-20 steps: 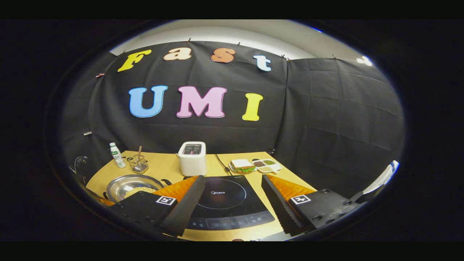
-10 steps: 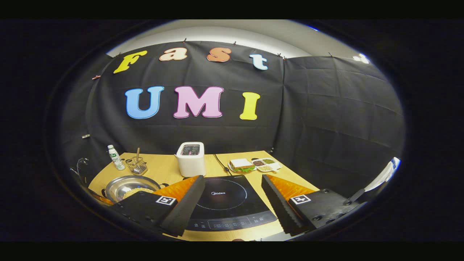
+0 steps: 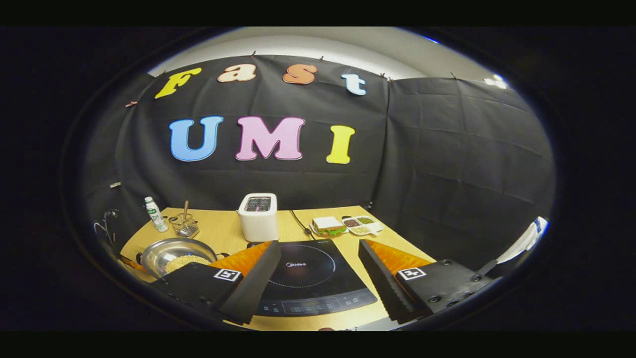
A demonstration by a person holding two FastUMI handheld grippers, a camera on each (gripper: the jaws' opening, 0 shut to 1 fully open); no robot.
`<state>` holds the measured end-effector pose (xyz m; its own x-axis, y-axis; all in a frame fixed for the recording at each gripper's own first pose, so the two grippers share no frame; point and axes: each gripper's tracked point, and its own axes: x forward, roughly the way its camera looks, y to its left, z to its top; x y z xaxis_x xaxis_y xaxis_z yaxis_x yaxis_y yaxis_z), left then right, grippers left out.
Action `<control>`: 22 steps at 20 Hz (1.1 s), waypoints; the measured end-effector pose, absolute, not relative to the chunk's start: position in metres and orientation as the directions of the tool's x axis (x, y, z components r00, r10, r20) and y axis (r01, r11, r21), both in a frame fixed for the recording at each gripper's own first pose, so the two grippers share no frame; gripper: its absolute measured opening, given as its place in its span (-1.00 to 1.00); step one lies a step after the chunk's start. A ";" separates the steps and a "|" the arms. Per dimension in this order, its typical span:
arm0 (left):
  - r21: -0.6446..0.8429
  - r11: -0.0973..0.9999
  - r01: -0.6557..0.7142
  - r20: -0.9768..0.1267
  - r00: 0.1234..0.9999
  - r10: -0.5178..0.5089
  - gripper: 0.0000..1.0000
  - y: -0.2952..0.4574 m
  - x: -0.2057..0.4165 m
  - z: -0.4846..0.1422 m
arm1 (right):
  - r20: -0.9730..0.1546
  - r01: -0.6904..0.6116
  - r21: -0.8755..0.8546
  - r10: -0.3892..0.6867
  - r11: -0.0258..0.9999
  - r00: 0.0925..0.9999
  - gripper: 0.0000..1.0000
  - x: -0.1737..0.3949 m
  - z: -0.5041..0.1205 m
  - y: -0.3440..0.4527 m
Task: First push the handle of the pot to place it horizontally, then grasp the pot with both hands and set it on the induction cooktop.
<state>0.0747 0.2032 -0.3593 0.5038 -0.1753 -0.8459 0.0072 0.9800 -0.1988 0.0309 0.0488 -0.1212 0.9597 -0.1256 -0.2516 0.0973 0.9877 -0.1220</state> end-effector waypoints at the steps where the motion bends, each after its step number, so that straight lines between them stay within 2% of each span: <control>1: -0.195 0.981 0.006 -0.847 0.504 -0.171 -0.90 0.205 0.077 -0.359 | -0.252 0.099 -0.123 -0.128 0.987 0.959 0.96 0.032 -0.121 0.048; 9: -0.180 0.983 -0.017 -0.844 0.517 -0.146 -0.90 0.223 0.099 -0.358 | -0.269 0.107 -0.123 -0.137 0.987 0.953 0.96 0.027 -0.124 0.042; 10: -0.179 0.984 -0.019 -0.843 0.519 -0.143 -0.89 0.225 0.102 -0.358 | -0.270 0.108 -0.124 -0.138 0.986 0.953 0.92 0.026 -0.125 0.041; 22: -0.139 0.990 -0.019 -0.838 0.535 -0.108 -0.90 0.242 0.125 -0.359 | -0.296 0.107 -0.136 -0.144 0.985 0.944 0.96 0.016 -0.131 0.033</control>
